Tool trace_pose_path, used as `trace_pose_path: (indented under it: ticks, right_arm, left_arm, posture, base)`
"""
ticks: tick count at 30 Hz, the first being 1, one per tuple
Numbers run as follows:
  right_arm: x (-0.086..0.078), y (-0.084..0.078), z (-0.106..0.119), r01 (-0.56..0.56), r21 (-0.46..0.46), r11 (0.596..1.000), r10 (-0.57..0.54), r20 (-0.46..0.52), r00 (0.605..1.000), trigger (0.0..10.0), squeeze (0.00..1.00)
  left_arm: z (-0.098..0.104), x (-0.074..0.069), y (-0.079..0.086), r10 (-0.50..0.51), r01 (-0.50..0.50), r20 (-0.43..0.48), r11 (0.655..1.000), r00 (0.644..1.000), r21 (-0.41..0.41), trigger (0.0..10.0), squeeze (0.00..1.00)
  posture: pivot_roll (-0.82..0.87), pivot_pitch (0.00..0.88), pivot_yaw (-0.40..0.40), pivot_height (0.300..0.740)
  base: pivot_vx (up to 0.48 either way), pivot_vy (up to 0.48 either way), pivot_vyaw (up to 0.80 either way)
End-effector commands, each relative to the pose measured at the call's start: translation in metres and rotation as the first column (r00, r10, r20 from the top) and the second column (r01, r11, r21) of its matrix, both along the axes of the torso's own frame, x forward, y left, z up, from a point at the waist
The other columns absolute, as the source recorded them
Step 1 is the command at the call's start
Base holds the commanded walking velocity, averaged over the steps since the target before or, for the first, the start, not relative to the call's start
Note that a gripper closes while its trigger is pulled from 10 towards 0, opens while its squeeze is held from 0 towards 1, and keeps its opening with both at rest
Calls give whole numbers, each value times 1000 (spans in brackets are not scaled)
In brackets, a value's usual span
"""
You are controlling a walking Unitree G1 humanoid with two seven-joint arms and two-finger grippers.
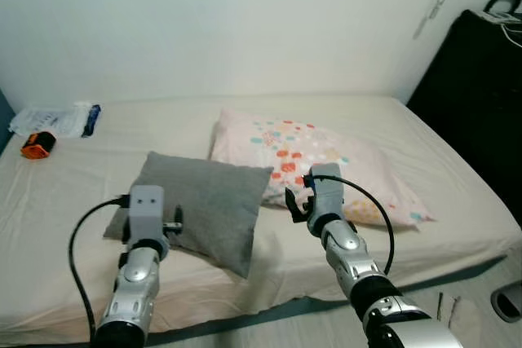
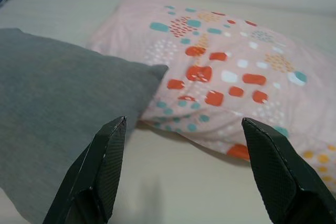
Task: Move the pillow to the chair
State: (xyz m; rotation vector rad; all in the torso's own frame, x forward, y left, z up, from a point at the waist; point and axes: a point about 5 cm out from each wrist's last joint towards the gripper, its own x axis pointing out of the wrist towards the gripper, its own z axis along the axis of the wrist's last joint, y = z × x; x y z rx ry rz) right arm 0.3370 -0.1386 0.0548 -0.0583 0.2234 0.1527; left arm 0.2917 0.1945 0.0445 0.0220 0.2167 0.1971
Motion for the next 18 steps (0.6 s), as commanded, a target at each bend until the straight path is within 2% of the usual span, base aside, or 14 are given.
trace_pose_path:
  ticks: [1,7,18]
  right_arm:
    - [-2,-6,-4,26,7,1000,-26,-16,1000,10000,0]
    - [-2,-7,-3,9,26,1000,-9,-13,1000,10000,0]
    - [0,1,1,13,92,996,-14,8,1000,10000,0]
  left_arm:
    - [-2,-3,2,-4,5,-19,1000,1000,22,10000,0]
    - [-1,-6,3,-3,3,-13,1000,1000,23,10000,0]
    - [5,-4,-1,-33,34,-5,999,999,17,10000,0]
  posture:
    - [47,1,-114,631]
    - [46,0,-113,606]
    - [66,0,-109,606]
  base:
    - [0,0,0]
    - [0,0,0]
    - [0,0,0]
